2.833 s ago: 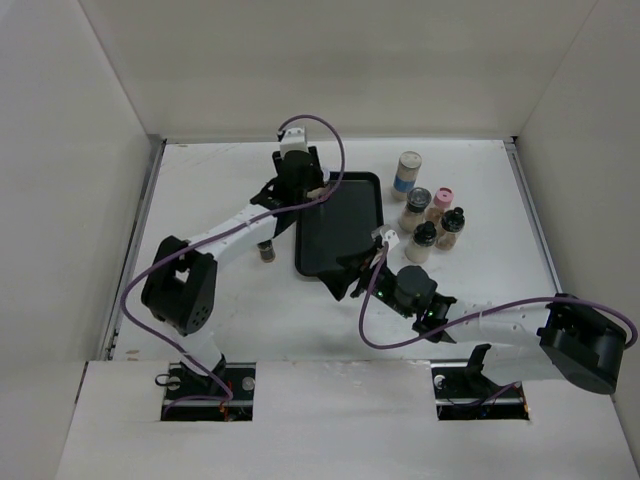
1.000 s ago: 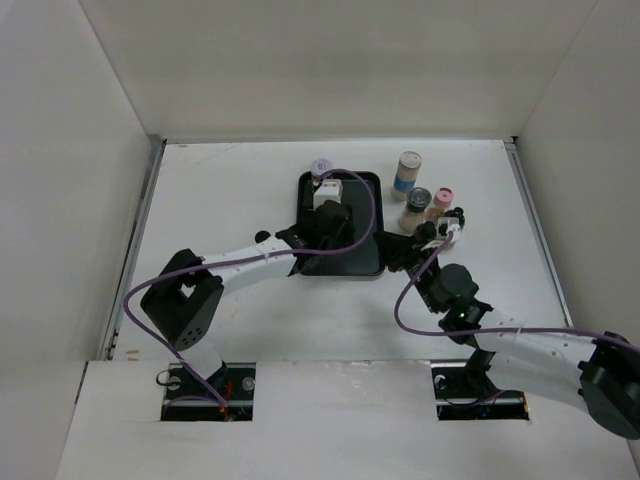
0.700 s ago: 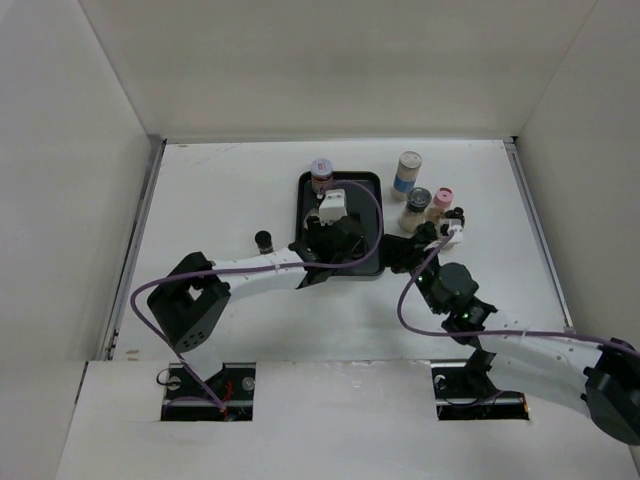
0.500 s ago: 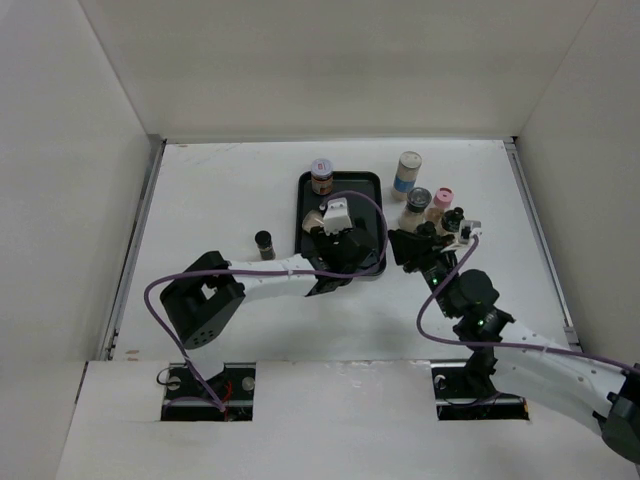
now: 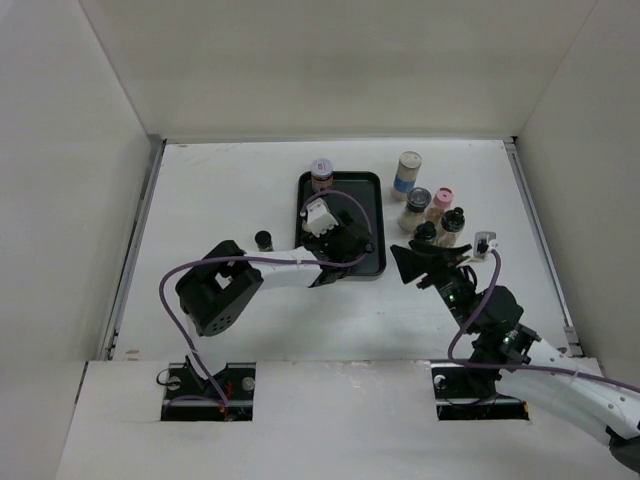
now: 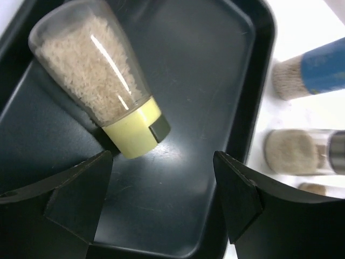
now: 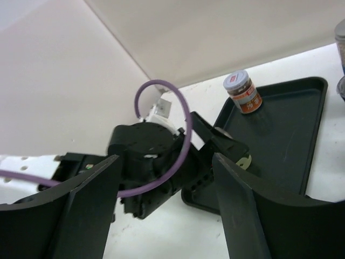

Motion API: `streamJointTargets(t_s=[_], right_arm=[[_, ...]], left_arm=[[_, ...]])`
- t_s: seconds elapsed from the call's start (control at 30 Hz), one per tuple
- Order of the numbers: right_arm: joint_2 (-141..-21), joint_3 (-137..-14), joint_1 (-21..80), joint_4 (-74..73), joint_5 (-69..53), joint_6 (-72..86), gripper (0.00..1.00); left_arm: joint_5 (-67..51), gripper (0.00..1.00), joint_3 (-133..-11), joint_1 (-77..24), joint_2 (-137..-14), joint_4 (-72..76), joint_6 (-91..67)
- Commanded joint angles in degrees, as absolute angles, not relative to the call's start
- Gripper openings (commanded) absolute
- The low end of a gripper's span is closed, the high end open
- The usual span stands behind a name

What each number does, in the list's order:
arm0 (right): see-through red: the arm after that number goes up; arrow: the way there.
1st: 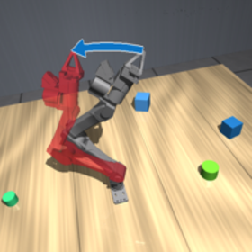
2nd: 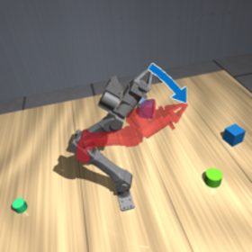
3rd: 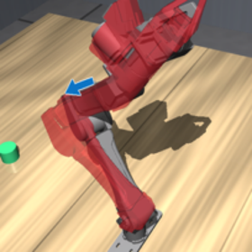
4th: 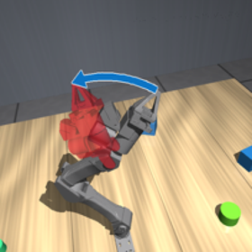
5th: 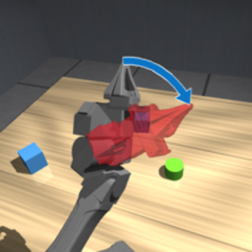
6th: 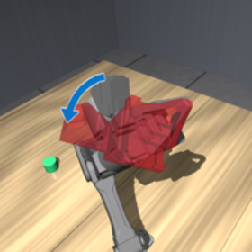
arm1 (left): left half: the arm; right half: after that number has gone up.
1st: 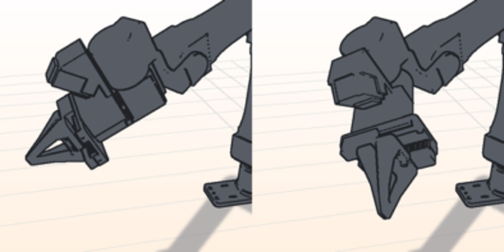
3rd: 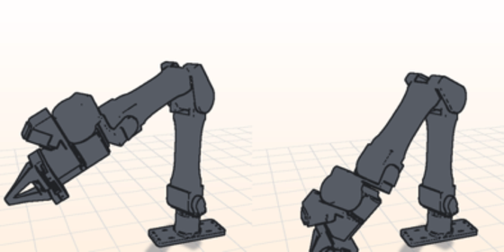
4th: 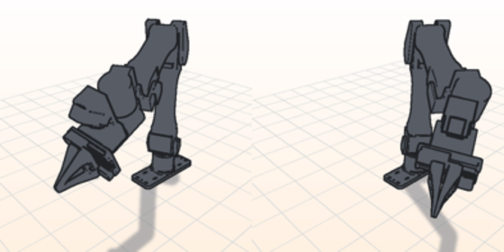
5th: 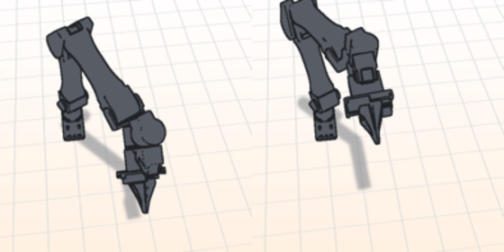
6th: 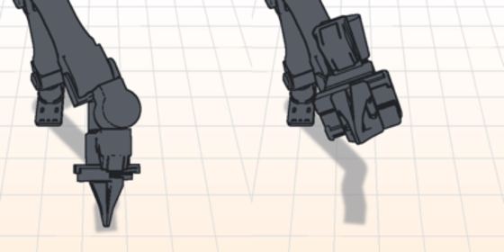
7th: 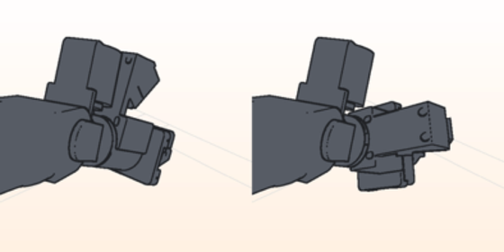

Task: Organize the condiment bottles

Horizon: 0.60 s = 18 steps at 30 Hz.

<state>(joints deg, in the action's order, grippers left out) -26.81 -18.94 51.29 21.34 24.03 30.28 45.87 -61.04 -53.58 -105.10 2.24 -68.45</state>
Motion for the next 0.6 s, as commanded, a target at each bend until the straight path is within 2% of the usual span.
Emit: streamJointTargets(t_s=[0.0,0.57], right_arm=[[-25.93,-21.88,53.39,18.37,24.26,28.39,0.75],[-27.51,-21.27,55.76,19.6,23.55,27.33,0.78]], left_arm=[[45.62,0.74,-63.72,-52.78,-106.08,0.7,-74.96],[45.0,0.71,-66.71,-49.61,-110.74,1.49,-78.13]])
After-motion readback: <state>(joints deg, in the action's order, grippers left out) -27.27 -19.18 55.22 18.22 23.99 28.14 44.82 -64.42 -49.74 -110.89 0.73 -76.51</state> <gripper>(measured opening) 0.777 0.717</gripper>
